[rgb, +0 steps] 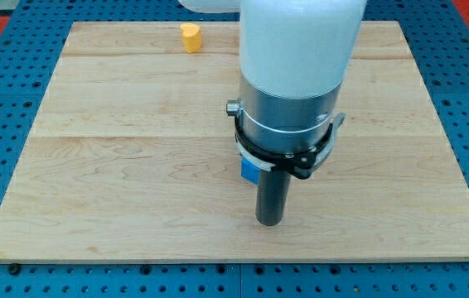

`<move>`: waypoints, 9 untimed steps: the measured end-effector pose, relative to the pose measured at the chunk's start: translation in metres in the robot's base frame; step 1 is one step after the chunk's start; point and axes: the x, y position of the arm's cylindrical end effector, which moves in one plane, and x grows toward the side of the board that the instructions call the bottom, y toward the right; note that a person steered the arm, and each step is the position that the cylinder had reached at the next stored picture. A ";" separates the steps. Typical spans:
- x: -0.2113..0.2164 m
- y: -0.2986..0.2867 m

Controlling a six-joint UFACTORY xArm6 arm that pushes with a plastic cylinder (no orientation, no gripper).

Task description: Place the blue cube slightly towards the right side

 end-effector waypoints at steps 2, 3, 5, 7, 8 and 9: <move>-0.010 -0.102; -0.021 -0.133; -0.064 -0.052; -0.076 -0.034; -0.076 0.010; -0.083 0.011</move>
